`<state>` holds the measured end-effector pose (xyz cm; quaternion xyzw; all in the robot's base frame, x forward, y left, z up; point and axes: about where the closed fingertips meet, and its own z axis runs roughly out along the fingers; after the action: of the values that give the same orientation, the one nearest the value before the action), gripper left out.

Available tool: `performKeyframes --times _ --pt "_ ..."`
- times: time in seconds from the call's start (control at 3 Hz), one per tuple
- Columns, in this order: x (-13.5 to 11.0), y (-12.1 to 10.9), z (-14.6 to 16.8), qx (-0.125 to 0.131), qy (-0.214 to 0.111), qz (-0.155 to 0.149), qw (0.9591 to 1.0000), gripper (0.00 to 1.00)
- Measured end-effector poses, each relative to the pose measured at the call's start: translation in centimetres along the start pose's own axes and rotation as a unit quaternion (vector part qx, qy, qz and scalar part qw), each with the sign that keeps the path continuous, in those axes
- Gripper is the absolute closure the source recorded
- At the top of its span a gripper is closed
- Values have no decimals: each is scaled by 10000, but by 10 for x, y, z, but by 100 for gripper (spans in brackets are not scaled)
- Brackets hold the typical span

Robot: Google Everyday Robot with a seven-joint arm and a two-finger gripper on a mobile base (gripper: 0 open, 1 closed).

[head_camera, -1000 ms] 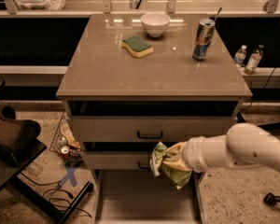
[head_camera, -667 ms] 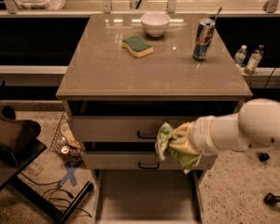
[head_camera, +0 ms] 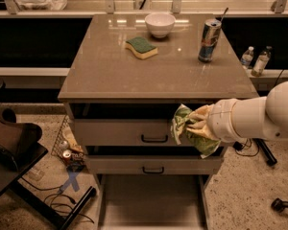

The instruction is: Pick green jalapeno chip bag from bottom drawer and place on counter

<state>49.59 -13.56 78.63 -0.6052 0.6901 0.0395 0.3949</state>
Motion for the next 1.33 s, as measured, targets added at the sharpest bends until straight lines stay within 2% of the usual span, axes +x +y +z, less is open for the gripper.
performKeyframes --times 0.33,0.67,1.0,1.33 --pt "0 0 0 0 0 0 10000 100" --pt "-11 -30 -11 125 176 -187 9996 100" --pt "-24 -81 -30 374 449 -520 9969 100" --pt "-31 -147 -39 554 831 -1054 9894 100"
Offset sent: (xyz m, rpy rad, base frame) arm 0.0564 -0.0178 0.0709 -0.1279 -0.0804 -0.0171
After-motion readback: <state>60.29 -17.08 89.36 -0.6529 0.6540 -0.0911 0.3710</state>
